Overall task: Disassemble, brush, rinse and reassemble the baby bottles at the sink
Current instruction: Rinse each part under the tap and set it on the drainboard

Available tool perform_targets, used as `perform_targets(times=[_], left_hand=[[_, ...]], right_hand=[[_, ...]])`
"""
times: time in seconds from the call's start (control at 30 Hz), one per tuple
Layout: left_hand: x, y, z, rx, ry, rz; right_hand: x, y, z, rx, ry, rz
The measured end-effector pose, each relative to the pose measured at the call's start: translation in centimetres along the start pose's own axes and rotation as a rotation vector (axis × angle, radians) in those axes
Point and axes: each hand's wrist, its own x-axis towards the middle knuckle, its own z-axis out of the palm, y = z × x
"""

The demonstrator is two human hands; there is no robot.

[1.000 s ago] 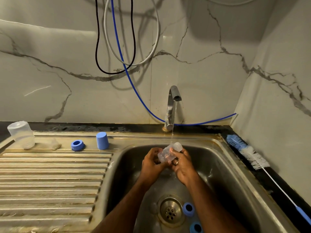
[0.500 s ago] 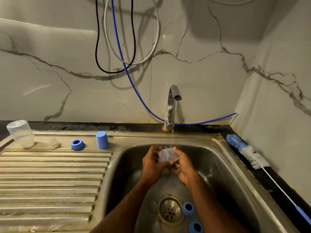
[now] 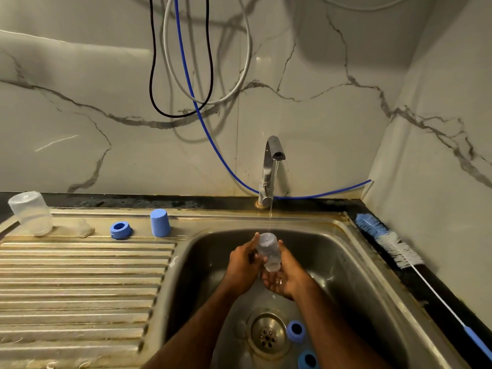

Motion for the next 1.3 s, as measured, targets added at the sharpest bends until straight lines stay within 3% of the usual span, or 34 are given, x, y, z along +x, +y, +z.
perform_targets(times=[0.2,0.33,0.43,0.57,0.77,0.9,1.07,1.13,1.23,1.3], left_hand=[[0.1,-0.1,-0.2,-0.021,-0.069,0.012],[0.1,-0.4,0.1,-0.044,-0.069,-0.005],[0.2,-0.7,0.2,-0.043,0.038,-0.126],[0.7,-1.5,-0.2,0.042,0.115,-0.294],[1.1,-1.9,-0.8,0.141,0.128,-0.332],[1.3,-2.5,-1.1,0.182,0.151,-0.335],[1.4,-2.6,-0.9,0.183,0.142,-0.339],[1.5,-2.7,-0.9,0.191,0.145,-0.340],[1.4,-2.7,-0.9,0.189,0.138,-0.333],[1.4,-2.8,-0.8,0.189,0.130,-0.324]], right_hand=[[-0.2,-0.1,-0.1,0.049,-0.016,-0.049],[-0.4,-0.4,0.2,0.011,0.053,-0.212],[0.3,-0.6,0.7,-0.143,0.164,-0.429],[0.1,-0.8,1.4,-0.306,0.116,-0.570],[0.7,0.0,1.4,-0.727,0.067,-0.660],[1.0,0.3,1.0,-0.921,0.201,-0.766],[1.3,0.2,0.4,-1.068,0.231,-0.630],[1.3,0.0,0.4,-1.065,0.298,-0.659],[1.4,0.1,0.5,-1.179,0.240,-0.624],[1.4,0.0,0.5,-1.192,0.287,-0.662]])
